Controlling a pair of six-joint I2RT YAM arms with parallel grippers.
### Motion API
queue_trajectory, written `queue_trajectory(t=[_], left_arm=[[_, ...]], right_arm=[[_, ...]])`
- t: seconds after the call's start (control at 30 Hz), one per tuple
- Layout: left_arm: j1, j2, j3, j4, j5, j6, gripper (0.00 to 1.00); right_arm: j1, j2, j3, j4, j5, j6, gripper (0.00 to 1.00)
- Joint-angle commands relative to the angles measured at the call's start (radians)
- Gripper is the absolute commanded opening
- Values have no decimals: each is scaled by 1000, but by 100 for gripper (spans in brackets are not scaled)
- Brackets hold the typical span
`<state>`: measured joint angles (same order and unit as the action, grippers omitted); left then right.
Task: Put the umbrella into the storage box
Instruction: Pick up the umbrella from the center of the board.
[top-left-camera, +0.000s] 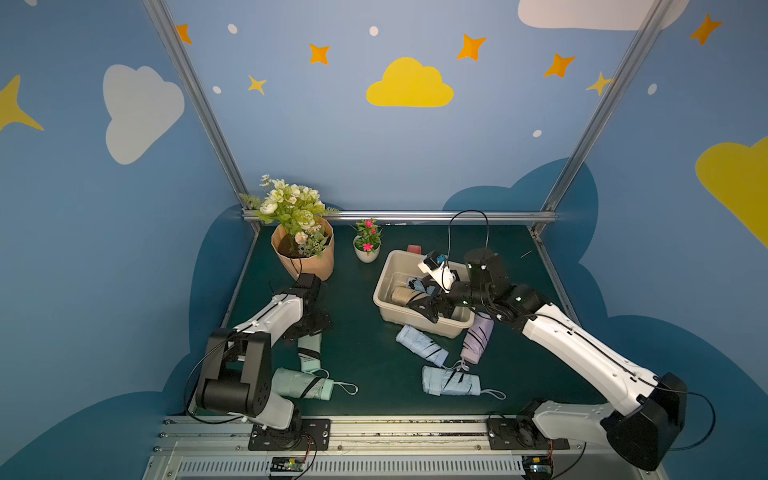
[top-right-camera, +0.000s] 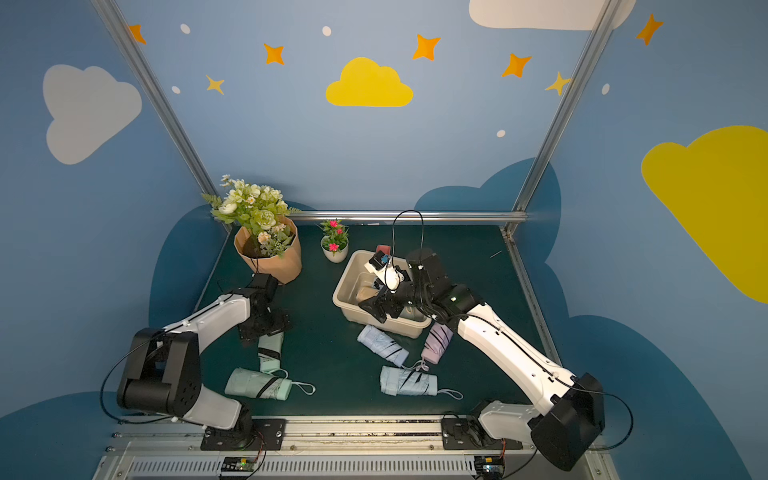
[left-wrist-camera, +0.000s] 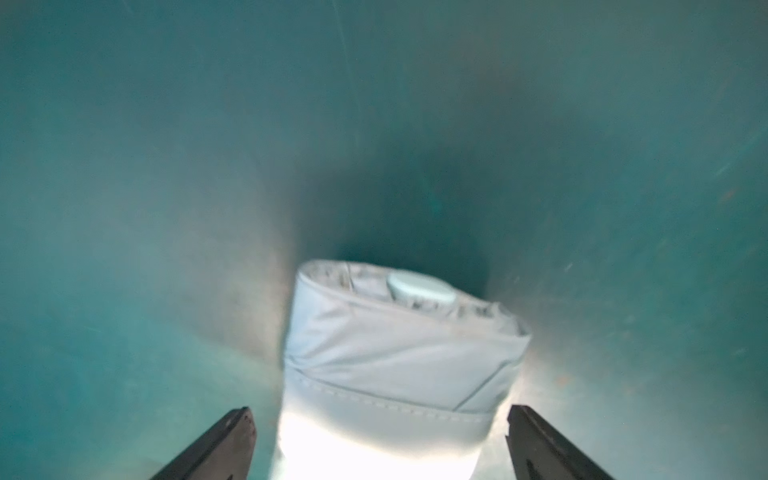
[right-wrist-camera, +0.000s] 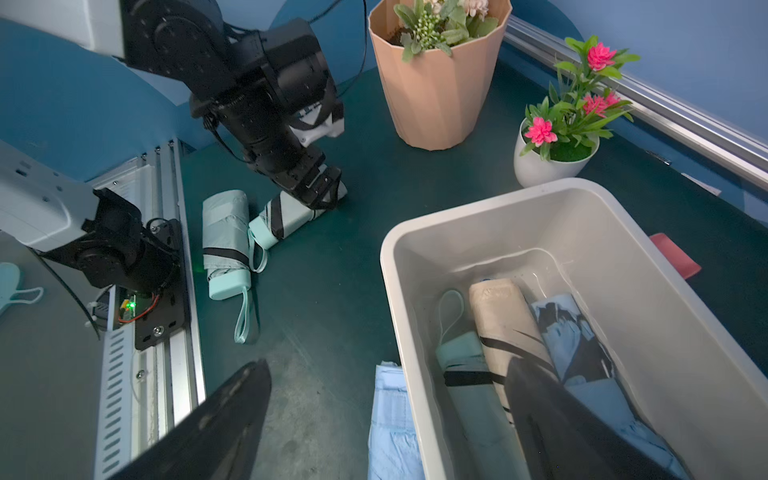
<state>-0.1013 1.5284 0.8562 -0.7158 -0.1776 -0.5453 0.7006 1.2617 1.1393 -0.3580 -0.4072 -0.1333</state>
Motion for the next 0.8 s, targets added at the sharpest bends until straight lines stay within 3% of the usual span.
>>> queue_trajectory(t=[0.0, 0.2, 0.53, 0.77], left_arm=[[-1, 28, -27, 8, 69, 18, 97], [-1, 36, -32, 25, 84, 17, 83], [-1, 32, -20, 25, 89, 13, 40], [-1, -78, 34, -30, 75, -7, 30]], right_arm=[[16, 13, 26, 53, -17, 37, 93], [48, 62, 87, 41, -25, 32, 90], [68, 46, 74, 35, -6, 34, 89], [67, 35, 49, 49, 3, 49, 88]])
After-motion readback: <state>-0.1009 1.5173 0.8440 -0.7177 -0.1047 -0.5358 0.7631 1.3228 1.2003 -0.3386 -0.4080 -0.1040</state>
